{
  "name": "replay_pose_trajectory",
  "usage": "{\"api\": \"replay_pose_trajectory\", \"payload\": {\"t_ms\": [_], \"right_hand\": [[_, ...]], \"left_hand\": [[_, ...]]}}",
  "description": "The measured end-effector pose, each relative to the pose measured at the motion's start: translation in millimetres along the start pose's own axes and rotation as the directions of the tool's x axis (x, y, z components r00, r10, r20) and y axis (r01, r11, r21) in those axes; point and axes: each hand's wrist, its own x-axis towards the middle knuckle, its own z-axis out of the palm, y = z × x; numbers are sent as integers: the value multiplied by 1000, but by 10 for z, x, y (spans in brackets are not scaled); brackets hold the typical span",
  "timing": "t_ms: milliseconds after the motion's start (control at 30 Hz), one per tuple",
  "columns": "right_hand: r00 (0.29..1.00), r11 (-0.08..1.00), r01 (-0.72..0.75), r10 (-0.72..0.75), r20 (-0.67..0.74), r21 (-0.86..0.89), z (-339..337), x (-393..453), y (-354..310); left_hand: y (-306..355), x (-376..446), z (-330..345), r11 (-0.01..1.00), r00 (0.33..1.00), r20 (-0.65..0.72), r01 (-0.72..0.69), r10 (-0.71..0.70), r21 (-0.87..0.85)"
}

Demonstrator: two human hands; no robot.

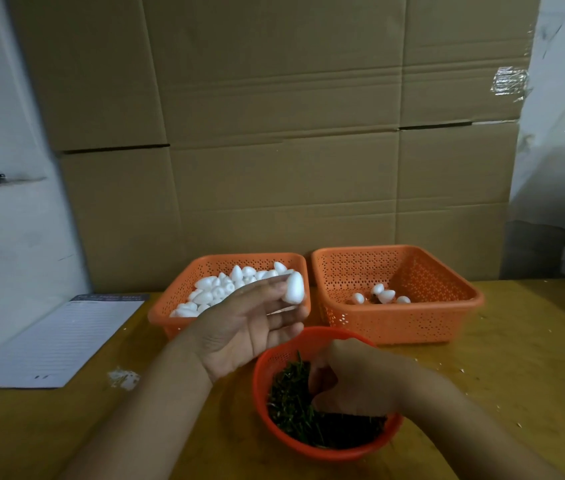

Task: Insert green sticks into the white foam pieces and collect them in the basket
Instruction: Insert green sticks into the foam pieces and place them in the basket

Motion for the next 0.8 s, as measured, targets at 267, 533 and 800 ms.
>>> {"api": "replay_pose_trajectory", "payload": {"t_ms": [267, 533, 800], "right_hand": [[1000, 1000, -7, 7, 8, 30, 6, -4, -6], [1000, 1000, -8, 8, 16, 25, 1, 0, 4], [1000, 1000, -8, 8, 11, 30, 0, 3, -5]], "left_hand": [[-37, -38, 50, 985, 997, 80, -2, -12, 174], [-47, 11, 60, 989, 997, 49, -61, 55, 138], [-41, -21, 62, 992, 996, 38, -79, 75, 102]]}}
